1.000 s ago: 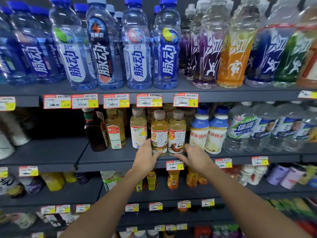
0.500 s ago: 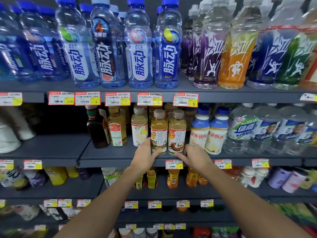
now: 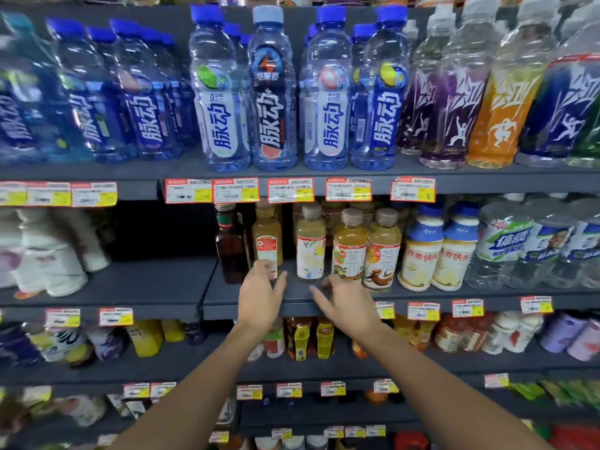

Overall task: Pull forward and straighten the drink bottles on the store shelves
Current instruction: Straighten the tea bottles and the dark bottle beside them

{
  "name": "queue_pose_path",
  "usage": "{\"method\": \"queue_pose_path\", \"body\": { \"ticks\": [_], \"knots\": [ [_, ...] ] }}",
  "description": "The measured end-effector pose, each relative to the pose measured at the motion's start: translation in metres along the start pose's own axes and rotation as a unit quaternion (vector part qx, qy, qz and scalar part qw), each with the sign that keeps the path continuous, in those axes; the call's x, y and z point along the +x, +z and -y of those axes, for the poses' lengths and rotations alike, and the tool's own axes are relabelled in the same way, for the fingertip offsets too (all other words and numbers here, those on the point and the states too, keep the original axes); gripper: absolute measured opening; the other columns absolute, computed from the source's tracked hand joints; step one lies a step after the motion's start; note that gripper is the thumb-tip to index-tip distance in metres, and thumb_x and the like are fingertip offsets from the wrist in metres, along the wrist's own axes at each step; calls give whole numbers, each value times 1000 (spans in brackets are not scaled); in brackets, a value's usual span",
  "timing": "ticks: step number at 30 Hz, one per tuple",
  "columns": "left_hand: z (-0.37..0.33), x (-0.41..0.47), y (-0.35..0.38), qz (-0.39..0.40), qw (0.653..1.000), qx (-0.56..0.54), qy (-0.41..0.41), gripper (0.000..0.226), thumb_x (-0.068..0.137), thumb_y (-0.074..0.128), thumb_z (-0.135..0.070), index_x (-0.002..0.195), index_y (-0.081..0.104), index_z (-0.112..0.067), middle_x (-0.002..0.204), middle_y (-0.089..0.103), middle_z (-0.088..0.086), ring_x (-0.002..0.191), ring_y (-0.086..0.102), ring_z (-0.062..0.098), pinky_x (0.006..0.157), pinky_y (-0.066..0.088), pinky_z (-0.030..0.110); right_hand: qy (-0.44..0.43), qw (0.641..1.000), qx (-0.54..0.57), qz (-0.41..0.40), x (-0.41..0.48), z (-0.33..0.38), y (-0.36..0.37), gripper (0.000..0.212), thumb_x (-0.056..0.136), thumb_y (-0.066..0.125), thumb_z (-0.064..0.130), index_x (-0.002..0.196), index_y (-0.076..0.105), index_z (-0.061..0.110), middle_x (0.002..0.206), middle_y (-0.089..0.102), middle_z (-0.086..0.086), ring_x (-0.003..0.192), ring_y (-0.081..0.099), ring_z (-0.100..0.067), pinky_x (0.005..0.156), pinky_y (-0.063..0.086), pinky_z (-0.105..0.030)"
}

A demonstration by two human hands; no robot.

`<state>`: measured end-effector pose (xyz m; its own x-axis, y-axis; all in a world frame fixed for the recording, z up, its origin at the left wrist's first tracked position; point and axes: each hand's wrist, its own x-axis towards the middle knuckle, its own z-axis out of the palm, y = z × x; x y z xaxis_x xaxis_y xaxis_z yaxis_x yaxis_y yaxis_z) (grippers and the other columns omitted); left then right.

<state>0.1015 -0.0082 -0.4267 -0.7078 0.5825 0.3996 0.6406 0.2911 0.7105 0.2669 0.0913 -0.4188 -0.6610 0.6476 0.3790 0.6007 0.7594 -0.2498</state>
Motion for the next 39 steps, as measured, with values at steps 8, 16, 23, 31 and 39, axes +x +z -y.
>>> {"method": "queue_pose_path", "body": {
  "ticks": [8, 16, 23, 31, 39],
  "knots": [
    [5, 7, -4, -16, 995, 14, -98, 56, 95, 62, -41, 134, 44, -5, 108, 68, 10, 103, 64, 28, 82, 50, 38, 180, 983, 25, -39, 16, 51, 18, 57, 93, 51, 63, 102, 55, 7, 89, 68, -11, 85, 67, -30, 62, 44, -33],
    [-6, 21, 2, 15, 988, 65, -137, 56, 91, 64, -53, 115, 52, -4, 104, 69, 14, 93, 68, 33, 72, 51, 39, 255, 965, 35, -51, 45, 63, 32, 63, 86, 59, 66, 100, 59, 5, 92, 69, -10, 86, 69, -29, 63, 46, -31],
    [-4, 28, 8, 18, 987, 31, -155, 55, 88, 71, -48, 114, 53, -3, 106, 69, 16, 97, 68, 35, 78, 57, 43, 277, 958, 39, -61, 51, 60, 42, 58, 87, 62, 62, 97, 63, 6, 93, 69, -11, 86, 68, -29, 62, 39, -29],
    [-7, 29, 8, 14, 988, 40, -147, 50, 87, 73, -44, 108, 52, -3, 101, 69, 16, 91, 69, 34, 73, 57, 41, 256, 965, 36, -46, 47, 60, 39, 56, 89, 60, 60, 99, 64, 6, 94, 68, -10, 87, 68, -27, 63, 39, -28],
    [15, 24, -19, 101, 990, 39, -90, 52, 76, 75, -51, 104, 52, -13, 92, 64, 0, 78, 61, 15, 63, 52, 30, 200, 977, 70, 35, 31, 41, 25, 52, 83, 63, 62, 72, 53, 12, 66, 54, 0, 61, 57, -18, 45, 36, -27]
  ]
}}
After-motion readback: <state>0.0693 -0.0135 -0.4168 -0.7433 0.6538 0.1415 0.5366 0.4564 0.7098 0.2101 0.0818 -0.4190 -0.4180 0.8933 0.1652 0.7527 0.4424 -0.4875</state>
